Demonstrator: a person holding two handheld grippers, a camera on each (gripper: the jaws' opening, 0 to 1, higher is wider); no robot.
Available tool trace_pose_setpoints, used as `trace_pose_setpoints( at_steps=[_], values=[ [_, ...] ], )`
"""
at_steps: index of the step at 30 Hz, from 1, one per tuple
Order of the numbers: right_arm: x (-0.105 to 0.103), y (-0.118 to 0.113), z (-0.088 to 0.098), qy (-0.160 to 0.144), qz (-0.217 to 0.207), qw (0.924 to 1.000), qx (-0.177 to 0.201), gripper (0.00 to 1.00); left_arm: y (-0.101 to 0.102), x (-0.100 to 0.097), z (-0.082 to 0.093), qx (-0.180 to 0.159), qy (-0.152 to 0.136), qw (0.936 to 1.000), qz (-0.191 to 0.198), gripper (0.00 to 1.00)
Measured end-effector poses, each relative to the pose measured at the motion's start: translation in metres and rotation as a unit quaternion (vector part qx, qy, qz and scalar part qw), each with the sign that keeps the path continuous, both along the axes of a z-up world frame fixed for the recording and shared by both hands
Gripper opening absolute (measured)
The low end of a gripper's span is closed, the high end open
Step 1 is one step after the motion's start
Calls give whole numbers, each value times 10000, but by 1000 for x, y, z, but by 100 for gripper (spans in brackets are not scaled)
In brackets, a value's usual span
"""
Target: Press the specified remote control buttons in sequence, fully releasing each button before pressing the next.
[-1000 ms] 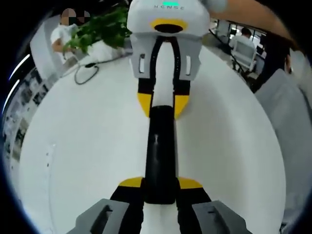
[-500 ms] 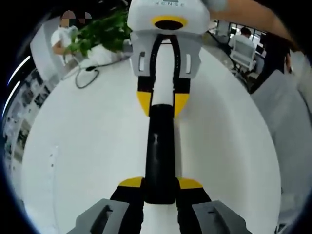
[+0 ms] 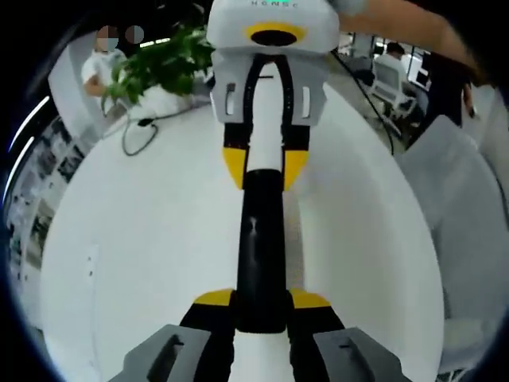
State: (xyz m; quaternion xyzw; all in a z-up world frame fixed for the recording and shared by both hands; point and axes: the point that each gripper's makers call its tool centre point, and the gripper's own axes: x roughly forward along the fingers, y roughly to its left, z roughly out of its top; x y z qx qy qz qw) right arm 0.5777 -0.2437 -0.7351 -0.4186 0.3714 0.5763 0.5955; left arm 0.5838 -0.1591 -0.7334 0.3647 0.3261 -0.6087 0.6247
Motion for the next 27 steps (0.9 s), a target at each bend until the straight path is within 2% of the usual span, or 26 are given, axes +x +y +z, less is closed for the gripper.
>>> trace_pose_setpoints(
  at_steps=[12, 14, 27],
  values=[
    [-26, 4, 12, -20, 50, 10000, 51, 20, 2, -32, 15, 51, -58, 10000, 26, 23],
    [-30, 5, 13, -31, 69, 10000, 52, 20, 5, -29, 13, 60, -70, 10000, 36, 23],
    [-60, 5, 10, 51, 120, 9999, 90, 20, 5, -58, 12, 82, -37, 9999, 59, 23]
  ],
)
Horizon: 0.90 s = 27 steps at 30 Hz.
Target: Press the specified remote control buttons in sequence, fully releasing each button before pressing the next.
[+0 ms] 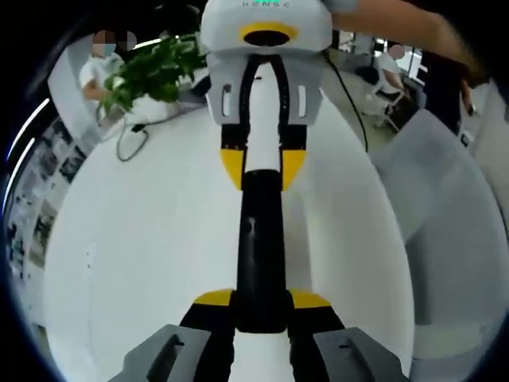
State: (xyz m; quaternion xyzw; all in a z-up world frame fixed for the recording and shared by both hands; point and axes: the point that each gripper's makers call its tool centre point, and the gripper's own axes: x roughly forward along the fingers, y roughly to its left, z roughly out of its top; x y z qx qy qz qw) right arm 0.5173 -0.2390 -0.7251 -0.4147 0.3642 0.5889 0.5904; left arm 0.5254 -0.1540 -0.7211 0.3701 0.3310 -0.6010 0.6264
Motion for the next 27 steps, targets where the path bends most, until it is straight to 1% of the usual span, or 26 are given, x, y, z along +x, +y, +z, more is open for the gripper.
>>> trace_pose_setpoints(
  at_steps=[1, 3, 7, 10, 13, 14, 19, 23, 27],
  values=[
    [-2, 0, 0, 6, 6, 10000, 2, 20, -1, -6, 0, 0, 9, 10000, -2, 23],
    [-7, 0, -1, 24, 20, 10000, 4, 20, 0, -6, -2, -1, 22, 10000, 1, 23],
    [-16, 2, 0, 52, 58, 10000, 25, 20, 1, -19, -4, 16, 45, 10000, 26, 23],
    [-23, 1, 1, 78, 83, 9999, 33, 20, 1, -23, -5, 9, 66, 10000, 47, 23],
    [-29, 0, -1, 93, 98, 9999, 36, 20, 0, -33, -4, -10, 76, 10000, 54, 23],
    [-31, 0, -1, 95, 104, 9999, 38, 20, 1, -33, -4, -14, 77, 10000, 51, 23],
    [-43, 1, -4, 144, 114, 9998, 82, 20, 1, -46, -7, -27, 117, 9999, 58, 23],
    [-54, 3, -8, 175, 135, 9997, 116, 20, 2, -59, -10, -15, 144, 9999, 72, 23],
    [-63, 5, -11, 219, 136, 9995, 163, 20, 6, -66, -17, -20, 190, 9998, 100, 23]
  ],
)
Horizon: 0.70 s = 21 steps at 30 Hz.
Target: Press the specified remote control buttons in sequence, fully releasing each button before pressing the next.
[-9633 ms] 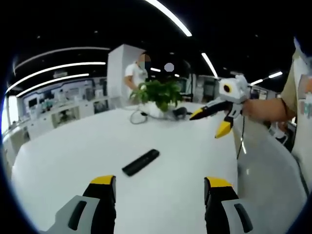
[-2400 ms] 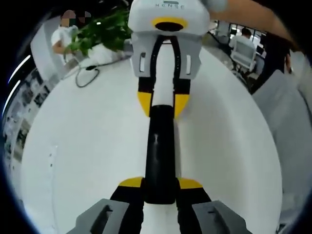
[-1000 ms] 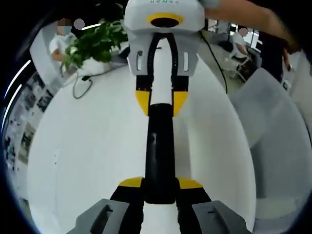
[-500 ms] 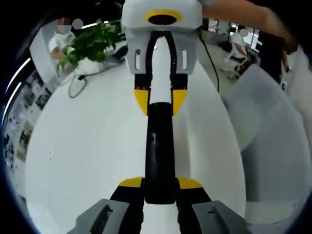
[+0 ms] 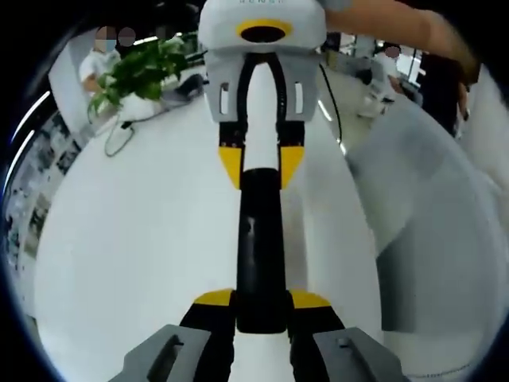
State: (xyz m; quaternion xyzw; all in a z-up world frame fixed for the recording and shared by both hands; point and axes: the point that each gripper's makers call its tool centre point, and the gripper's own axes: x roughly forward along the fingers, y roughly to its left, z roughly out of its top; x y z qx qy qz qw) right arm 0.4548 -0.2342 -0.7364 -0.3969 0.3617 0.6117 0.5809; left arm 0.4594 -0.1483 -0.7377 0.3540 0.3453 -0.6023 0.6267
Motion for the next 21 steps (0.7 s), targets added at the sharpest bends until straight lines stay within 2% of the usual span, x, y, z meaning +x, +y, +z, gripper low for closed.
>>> trace_pose_setpoints(
  at_steps=[8, 13, 21],
  values=[
    [-18, 1, -9, 73, 28, 10000, 25, 20, 0, -20, -9, 13, 86, 10000, 0, 23],
    [-25, 1, -14, 112, 15, 9999, 59, 20, 1, -25, -15, 17, 120, 9999, 15, 23],
    [-26, 4, -26, 103, 9, 9999, 69, 20, 2, -28, -28, 81, 96, 9999, 16, 23]
  ],
)
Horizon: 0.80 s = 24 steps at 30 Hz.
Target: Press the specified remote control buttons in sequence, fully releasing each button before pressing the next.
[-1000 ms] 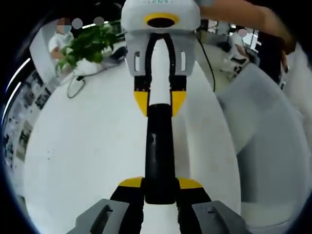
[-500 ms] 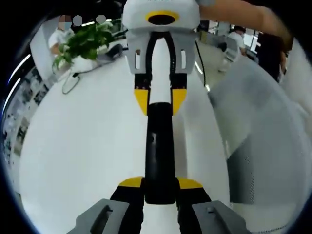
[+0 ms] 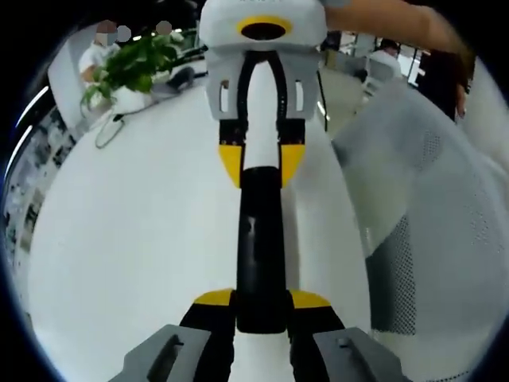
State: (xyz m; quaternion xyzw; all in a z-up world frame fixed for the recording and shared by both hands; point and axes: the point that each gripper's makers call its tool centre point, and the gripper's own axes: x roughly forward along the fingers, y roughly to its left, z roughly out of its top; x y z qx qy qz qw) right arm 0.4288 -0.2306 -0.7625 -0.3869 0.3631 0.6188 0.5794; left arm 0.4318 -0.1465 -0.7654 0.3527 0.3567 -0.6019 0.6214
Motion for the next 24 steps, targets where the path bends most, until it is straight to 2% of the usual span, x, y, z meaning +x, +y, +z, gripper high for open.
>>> trace_pose_setpoints(
  at_steps=[14, 24],
  values=[
    [5, 2, -16, -111, 55, 9999, -61, 20, 4, 7, -17, 143, -67, 9999, -37, 23],
    [7, 0, -23, -119, 44, 9999, -28, 20, 3, 5, -17, -105, -56, 9999, 38, 23]
  ],
)
